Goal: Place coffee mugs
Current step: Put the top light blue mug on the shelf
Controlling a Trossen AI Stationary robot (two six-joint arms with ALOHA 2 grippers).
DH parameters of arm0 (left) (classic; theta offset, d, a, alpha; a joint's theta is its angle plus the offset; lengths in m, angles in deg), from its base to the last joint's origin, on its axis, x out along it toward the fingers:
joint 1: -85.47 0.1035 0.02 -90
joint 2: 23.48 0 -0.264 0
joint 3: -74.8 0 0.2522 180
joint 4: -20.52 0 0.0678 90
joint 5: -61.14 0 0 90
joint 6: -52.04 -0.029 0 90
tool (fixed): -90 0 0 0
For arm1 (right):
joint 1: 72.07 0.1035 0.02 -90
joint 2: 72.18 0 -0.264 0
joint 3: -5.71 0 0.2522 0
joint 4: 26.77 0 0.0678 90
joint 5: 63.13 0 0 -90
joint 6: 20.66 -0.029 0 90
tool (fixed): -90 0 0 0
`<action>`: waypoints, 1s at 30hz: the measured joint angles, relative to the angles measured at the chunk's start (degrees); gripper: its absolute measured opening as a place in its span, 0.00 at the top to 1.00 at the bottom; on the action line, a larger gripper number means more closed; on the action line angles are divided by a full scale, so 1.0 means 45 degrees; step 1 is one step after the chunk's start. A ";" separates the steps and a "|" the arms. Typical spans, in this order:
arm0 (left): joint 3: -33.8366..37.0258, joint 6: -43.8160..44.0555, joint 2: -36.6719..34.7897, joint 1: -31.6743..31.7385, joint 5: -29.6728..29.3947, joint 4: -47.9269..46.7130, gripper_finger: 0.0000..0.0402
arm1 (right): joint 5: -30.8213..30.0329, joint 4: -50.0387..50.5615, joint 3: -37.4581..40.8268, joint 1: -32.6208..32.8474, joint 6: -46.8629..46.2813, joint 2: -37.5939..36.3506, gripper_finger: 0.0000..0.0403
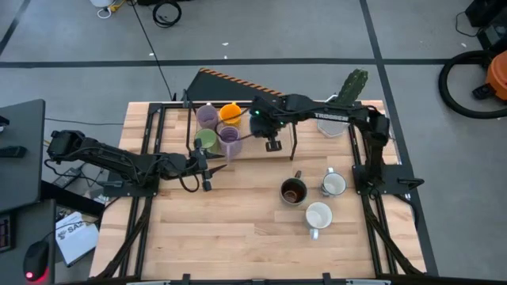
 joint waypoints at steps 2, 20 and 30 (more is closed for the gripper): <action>0.0000 0.0001 0.0000 0.0000 0.0000 0.0000 0.61 | -0.0005 -0.0113 -0.0275 -0.0181 0.0109 0.0331 0.93; 0.0000 0.0015 0.0000 0.0005 0.0000 0.0005 0.61 | 0.0887 -0.0883 -0.0908 -0.1124 0.0672 0.1116 0.93; 0.0000 0.0034 0.0005 0.0000 0.0005 0.0004 0.61 | 0.0991 -0.1000 -0.0889 -0.1317 0.0624 0.1494 0.93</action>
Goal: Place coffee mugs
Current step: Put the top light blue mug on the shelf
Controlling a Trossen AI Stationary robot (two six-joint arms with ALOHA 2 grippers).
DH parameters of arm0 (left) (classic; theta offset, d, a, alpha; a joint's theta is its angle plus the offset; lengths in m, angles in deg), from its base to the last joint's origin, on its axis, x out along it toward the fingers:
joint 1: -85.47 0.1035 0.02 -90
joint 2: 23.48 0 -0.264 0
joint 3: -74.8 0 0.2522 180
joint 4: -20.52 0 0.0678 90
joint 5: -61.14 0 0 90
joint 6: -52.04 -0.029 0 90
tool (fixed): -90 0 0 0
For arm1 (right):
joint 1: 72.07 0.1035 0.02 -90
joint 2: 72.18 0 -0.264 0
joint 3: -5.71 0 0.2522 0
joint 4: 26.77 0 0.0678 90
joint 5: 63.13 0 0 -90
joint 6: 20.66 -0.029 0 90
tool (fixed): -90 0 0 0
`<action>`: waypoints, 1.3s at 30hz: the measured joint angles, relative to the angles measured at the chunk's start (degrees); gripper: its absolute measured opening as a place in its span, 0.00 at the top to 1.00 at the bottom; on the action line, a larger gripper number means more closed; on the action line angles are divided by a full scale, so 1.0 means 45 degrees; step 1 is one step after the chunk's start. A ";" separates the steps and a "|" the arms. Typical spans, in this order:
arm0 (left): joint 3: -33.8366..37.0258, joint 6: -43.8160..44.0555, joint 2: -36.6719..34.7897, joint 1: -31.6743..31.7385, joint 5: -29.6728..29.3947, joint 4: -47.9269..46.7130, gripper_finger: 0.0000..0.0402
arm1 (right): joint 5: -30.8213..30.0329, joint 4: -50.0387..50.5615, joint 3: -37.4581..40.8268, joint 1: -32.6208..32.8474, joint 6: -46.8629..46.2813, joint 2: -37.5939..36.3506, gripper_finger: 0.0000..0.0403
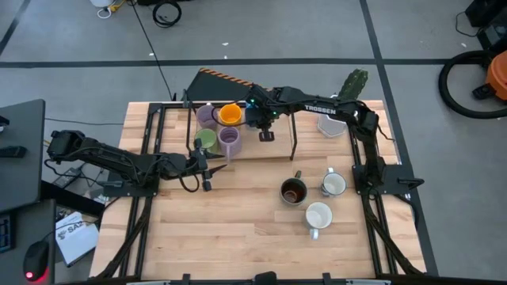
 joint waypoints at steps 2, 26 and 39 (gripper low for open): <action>0.0000 -0.0004 0.0000 0.0000 0.0000 -0.0014 0.61 | 0.0012 -0.0038 0.0000 0.0000 0.0000 0.0000 0.92; 0.0000 -0.0015 0.0000 0.0001 0.0000 -0.0009 0.61 | 0.0238 -0.1190 0.0000 0.0029 -0.1665 0.0000 0.73; 0.0000 -0.0019 0.0000 0.0000 0.0000 -0.0011 0.61 | 0.0258 -0.1340 0.0000 0.0227 -0.3626 -0.0087 0.75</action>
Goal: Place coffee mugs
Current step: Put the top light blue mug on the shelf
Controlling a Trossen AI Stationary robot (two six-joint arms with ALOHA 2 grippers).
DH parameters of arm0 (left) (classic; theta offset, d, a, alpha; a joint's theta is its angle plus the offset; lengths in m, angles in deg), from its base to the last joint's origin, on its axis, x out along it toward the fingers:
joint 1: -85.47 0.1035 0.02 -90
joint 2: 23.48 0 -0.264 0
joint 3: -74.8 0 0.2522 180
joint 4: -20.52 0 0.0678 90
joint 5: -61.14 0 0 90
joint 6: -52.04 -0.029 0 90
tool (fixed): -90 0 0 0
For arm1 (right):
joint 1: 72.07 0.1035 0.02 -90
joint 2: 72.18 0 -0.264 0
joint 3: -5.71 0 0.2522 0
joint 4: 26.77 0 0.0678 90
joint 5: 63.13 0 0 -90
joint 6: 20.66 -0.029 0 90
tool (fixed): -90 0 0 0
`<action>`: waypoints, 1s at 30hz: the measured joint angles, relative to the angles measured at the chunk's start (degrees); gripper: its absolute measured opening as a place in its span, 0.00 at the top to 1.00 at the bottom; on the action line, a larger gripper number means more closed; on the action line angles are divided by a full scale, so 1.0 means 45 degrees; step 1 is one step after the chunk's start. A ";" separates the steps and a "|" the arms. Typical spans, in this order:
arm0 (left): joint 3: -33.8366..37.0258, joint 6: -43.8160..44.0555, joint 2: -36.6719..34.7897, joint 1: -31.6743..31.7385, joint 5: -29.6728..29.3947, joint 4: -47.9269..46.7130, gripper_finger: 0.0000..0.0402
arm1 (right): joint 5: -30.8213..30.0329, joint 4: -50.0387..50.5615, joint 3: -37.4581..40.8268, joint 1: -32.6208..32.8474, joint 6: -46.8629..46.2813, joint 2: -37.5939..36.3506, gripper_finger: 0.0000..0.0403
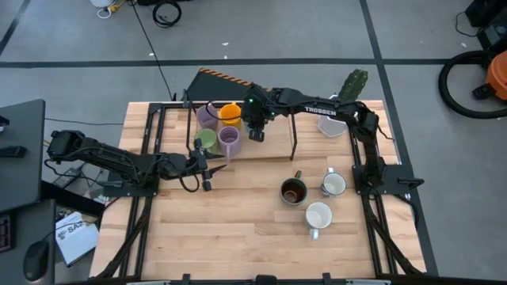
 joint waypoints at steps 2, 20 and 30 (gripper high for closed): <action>0.0000 0.0004 0.0000 0.0000 0.0000 0.0002 0.61 | 0.0033 0.0072 -0.0139 0.0030 0.0079 -0.0054 0.75; 0.0000 0.0005 0.0000 0.0000 0.0000 -0.0027 0.61 | -0.0570 0.3529 -0.1690 -0.0062 0.7344 -0.0064 0.60; 0.0000 0.0004 0.0000 0.0000 0.0005 -0.0027 0.61 | -0.1720 0.3942 -0.1362 -0.0126 0.9099 -0.0040 0.59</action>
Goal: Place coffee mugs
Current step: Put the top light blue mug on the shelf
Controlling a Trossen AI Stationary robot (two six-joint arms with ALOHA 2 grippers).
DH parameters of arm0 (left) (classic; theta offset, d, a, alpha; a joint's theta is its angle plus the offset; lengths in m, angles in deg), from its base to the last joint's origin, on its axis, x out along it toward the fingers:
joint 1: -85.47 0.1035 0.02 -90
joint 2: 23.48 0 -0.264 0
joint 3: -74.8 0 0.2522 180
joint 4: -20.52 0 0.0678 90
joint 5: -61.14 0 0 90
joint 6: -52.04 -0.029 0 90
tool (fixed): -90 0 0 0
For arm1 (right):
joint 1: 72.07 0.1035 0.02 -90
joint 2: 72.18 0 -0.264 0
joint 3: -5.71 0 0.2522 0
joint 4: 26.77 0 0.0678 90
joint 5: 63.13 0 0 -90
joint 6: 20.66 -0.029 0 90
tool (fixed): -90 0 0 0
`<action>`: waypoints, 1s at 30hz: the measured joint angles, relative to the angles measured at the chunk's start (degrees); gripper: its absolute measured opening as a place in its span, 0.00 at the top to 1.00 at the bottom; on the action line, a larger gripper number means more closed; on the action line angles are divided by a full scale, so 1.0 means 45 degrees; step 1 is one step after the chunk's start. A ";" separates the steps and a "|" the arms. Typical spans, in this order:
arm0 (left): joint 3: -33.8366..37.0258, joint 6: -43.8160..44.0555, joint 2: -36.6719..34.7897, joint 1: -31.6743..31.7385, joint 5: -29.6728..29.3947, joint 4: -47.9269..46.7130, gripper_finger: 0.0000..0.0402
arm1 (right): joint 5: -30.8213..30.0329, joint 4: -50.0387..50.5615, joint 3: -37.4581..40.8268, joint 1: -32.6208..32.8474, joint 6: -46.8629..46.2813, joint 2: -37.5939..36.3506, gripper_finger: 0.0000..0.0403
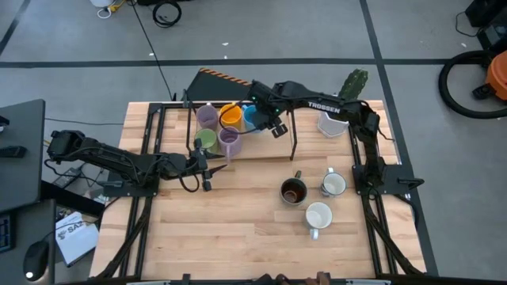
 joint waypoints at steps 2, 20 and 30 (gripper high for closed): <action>0.0000 0.0000 0.0000 0.0000 0.0000 0.0005 0.61 | 0.0023 -0.0435 0.0247 -0.0071 0.0060 0.0000 0.61; 0.0000 0.0005 0.0000 0.0000 0.0000 0.0005 0.61 | 0.0669 -0.1163 0.0901 0.0011 -0.0698 0.0024 0.78; 0.0000 0.0005 0.0000 0.0000 0.0000 0.0005 0.61 | 0.0981 -0.1427 0.0901 0.0059 -0.1667 0.0024 0.91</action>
